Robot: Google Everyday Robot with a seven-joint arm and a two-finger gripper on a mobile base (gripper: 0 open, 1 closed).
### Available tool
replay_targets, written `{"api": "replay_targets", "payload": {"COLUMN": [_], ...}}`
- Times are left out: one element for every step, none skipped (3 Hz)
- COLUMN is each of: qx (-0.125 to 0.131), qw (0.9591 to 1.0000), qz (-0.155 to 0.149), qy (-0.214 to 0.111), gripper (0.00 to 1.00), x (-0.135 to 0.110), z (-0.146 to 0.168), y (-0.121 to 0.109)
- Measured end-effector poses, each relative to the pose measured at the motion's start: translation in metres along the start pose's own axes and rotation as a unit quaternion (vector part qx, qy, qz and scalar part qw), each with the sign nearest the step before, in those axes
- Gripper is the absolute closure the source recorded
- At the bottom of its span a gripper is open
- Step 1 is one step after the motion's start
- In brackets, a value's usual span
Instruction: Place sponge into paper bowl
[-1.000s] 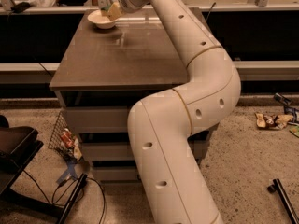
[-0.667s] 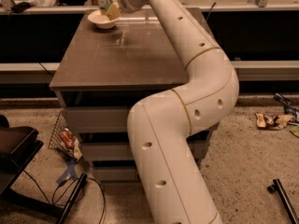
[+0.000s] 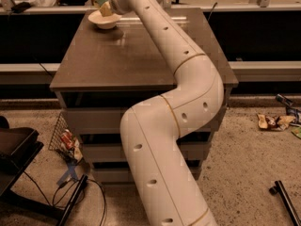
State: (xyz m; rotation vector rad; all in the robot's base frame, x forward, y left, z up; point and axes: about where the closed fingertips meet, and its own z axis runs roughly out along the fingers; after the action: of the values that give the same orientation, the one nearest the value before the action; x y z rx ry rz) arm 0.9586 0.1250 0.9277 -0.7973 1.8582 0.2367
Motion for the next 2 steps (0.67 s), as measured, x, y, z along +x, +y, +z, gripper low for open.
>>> {"api": "replay_targets", "payload": {"qx": [0.027,0.05], "qw": [0.9996,0.9986], "qz": [-0.008,-0.008], "qy": [-0.004,0.017], "gripper": [1.0,1.0], "x": [-0.0021,0.006], "z": [0.0158,0.0222], "y": [-0.0008,-0.004]}}
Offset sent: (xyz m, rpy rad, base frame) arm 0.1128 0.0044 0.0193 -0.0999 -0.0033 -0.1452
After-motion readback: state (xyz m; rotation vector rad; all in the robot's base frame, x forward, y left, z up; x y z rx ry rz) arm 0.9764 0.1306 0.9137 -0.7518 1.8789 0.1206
